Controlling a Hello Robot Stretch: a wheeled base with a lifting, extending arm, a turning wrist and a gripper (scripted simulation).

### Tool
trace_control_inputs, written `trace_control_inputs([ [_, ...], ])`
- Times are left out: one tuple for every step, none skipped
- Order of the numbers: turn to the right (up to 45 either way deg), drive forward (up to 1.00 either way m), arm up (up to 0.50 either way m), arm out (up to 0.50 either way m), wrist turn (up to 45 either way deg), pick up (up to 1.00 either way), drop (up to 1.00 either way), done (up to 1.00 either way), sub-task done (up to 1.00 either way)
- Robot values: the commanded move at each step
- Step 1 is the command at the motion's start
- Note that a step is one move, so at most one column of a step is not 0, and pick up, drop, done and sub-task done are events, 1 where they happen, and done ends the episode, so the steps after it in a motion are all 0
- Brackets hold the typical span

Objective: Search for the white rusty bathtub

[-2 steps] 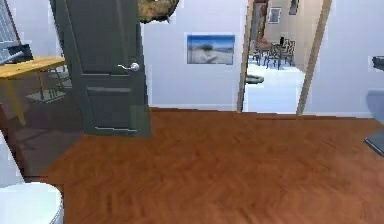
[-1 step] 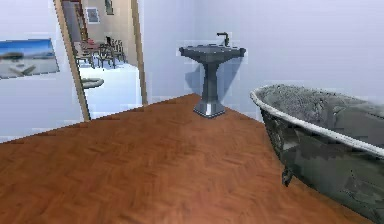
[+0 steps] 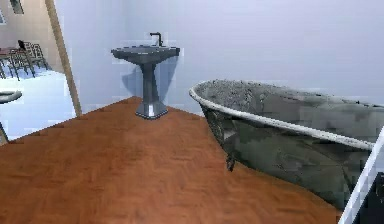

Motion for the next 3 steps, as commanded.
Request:
trace_control_inputs([
  [3.0, 0.00, 0.00, 0.00, 0.0, 0.00, 0.00, 0.00, 0.00],
  [-12.0, 0.00, 0.00, 0.00, 0.0, 0.00, 0.00, 0.00, 0.00],
  [0.0, 0.20, 0.00, 0.00, 0.0, 0.00, 0.00, 0.00, 0.00],
])
